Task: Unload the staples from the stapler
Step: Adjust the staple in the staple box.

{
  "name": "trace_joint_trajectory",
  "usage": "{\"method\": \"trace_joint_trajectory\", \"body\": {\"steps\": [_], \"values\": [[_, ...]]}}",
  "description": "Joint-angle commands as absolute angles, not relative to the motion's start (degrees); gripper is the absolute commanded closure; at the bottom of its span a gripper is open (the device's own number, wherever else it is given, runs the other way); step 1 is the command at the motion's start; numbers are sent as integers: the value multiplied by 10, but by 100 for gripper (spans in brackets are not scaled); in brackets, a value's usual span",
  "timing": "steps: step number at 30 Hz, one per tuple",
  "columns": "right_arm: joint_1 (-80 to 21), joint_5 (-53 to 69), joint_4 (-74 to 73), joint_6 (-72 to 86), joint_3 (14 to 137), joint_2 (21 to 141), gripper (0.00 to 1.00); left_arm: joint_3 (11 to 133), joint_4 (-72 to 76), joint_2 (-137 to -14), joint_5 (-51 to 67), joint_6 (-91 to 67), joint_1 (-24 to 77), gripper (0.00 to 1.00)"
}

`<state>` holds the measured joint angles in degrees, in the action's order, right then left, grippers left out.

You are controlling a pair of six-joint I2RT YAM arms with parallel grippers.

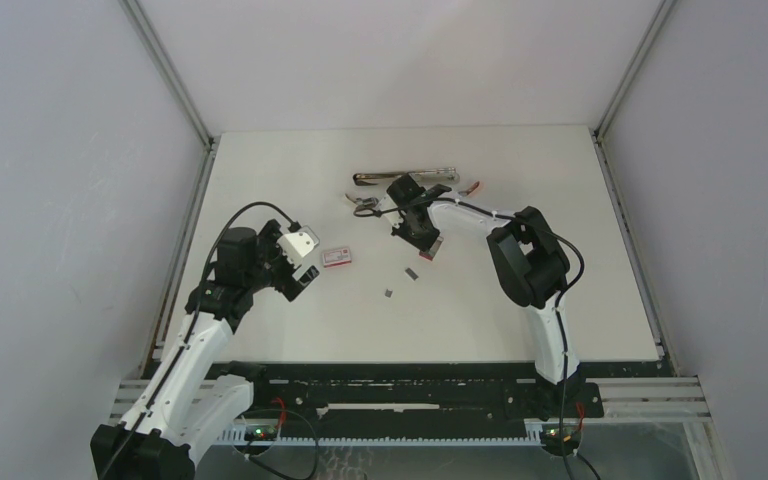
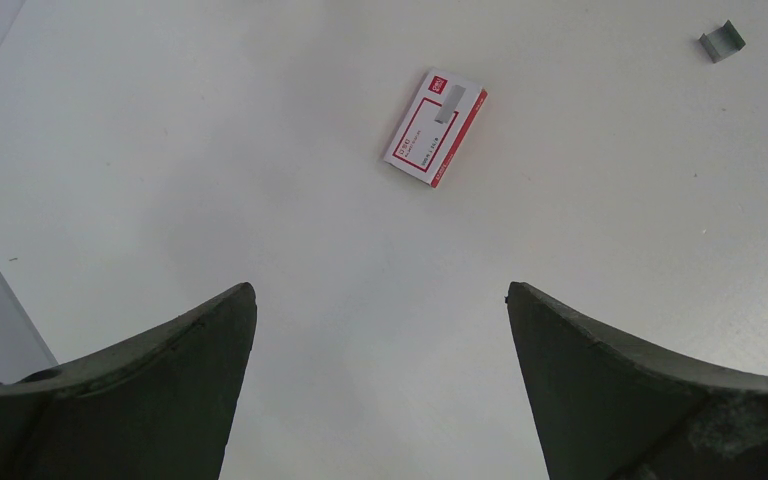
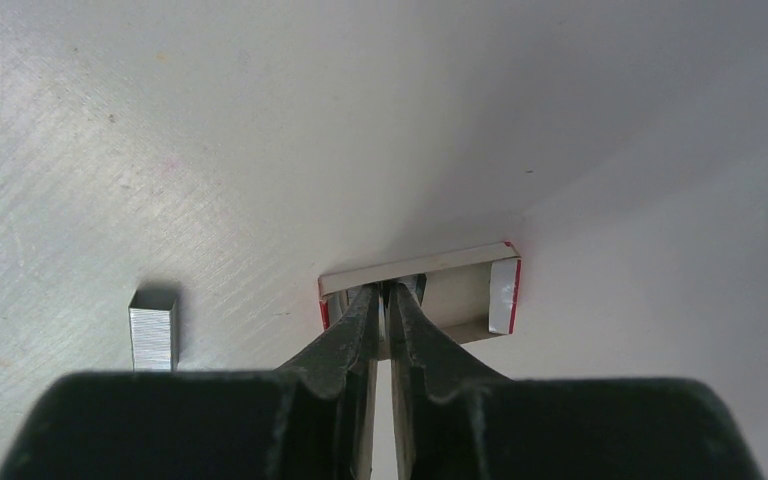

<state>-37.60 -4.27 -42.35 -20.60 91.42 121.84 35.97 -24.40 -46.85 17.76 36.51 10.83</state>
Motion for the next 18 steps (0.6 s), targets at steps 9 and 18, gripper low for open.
{"method": "trace_joint_trajectory", "body": {"steps": [9, 18], "values": [[-382, -39, -416, -197, 917, 1190, 90, 349, -223, -463, 179, 364, 104, 0], [-383, -40, -424, -190, 923, 1167, 90, 349, -223, -461, 178, 364, 105, 0]]}}
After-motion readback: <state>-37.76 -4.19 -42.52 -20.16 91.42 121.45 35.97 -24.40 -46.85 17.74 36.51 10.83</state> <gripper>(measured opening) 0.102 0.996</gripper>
